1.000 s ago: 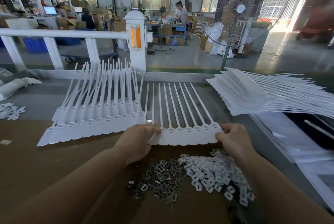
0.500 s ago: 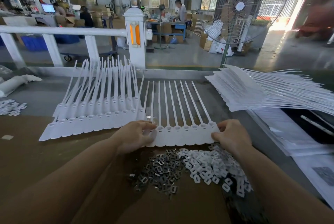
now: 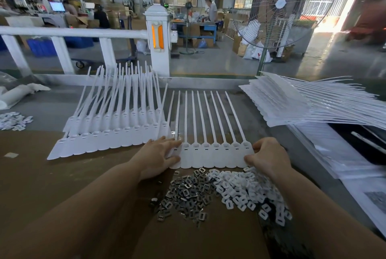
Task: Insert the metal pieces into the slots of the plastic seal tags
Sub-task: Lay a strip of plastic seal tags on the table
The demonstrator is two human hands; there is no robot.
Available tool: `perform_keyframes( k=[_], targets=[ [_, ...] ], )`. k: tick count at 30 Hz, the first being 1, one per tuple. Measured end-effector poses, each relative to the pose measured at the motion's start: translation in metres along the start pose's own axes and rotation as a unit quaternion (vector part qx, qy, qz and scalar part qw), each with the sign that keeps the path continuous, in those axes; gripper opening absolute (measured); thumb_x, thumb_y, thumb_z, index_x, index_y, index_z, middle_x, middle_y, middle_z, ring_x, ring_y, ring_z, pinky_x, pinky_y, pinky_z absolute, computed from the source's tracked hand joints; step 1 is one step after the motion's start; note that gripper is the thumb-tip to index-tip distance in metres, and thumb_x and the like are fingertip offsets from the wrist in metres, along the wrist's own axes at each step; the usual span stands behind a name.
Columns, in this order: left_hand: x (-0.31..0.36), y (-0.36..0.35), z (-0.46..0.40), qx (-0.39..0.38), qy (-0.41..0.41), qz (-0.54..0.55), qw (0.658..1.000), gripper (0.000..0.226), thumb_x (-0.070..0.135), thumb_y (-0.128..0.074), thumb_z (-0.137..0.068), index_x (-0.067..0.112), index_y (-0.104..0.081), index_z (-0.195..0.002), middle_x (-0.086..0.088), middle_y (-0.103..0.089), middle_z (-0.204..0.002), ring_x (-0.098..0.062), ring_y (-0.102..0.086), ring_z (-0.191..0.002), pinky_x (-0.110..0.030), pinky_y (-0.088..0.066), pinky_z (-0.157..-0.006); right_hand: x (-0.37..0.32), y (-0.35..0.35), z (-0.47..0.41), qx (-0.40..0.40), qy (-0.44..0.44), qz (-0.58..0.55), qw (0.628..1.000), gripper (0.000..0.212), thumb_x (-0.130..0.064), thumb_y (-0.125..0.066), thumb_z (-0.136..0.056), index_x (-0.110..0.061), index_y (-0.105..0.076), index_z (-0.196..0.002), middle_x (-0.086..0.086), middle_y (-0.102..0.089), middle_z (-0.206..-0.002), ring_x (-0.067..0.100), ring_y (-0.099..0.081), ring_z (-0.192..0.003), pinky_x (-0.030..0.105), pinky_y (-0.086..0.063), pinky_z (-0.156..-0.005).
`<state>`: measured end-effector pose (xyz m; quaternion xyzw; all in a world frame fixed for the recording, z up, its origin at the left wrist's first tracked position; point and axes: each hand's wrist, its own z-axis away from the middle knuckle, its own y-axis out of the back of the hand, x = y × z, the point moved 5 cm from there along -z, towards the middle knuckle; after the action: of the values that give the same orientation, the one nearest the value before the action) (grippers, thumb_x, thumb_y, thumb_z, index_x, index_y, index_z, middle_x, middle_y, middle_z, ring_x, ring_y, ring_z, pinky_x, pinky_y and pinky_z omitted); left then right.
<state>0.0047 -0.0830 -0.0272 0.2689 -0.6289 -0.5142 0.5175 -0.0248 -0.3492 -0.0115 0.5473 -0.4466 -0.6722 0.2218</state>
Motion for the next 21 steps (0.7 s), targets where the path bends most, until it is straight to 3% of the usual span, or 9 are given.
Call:
perform_keyframes(
  k=[4, 9, 21],
  targets=[
    [0.001, -0.001, 0.001, 0.001, -0.005, -0.017, 1.0, 0.054, 0.042, -0.044, -0.097, 0.037, -0.024, -0.146, 0.003, -0.02, -0.156, -0.013, -0.007, -0.145, -0.034, 0.002, -0.115, 0.001, 0.0, 0.0, -0.001, -0.003, 0.006, 1.0, 0.039, -0.02, -0.075, -0.072, -0.008, -0.062, -0.106, 0.005, -0.064, -0.094, 0.02, -0.059, -0.086, 0.028, -0.045, -0.073],
    [0.003, -0.002, 0.005, 0.008, 0.009, 0.004, 1.0, 0.053, 0.041, -0.045, -0.097, 0.037, -0.024, -0.146, 0.002, -0.019, -0.156, -0.015, -0.011, -0.144, -0.034, -0.005, -0.115, 0.002, 0.0, 0.0, 0.001, -0.006, 0.008, 1.0, 0.037, -0.019, -0.076, -0.071, -0.009, -0.062, -0.104, 0.004, -0.063, -0.089, 0.019, -0.06, -0.083, 0.027, -0.045, -0.071],
    [0.004, -0.004, 0.009, 0.012, 0.004, 0.011, 1.0, 0.051, 0.041, -0.044, -0.097, 0.037, -0.027, -0.145, 0.004, -0.019, -0.156, -0.013, -0.009, -0.144, -0.032, -0.003, -0.114, 0.004, 0.0, 0.003, 0.001, -0.008, 0.014, 1.0, 0.035, -0.019, -0.072, -0.072, -0.009, -0.063, -0.103, 0.006, -0.066, -0.092, 0.021, -0.061, -0.086, 0.033, -0.051, -0.079]
  ],
)
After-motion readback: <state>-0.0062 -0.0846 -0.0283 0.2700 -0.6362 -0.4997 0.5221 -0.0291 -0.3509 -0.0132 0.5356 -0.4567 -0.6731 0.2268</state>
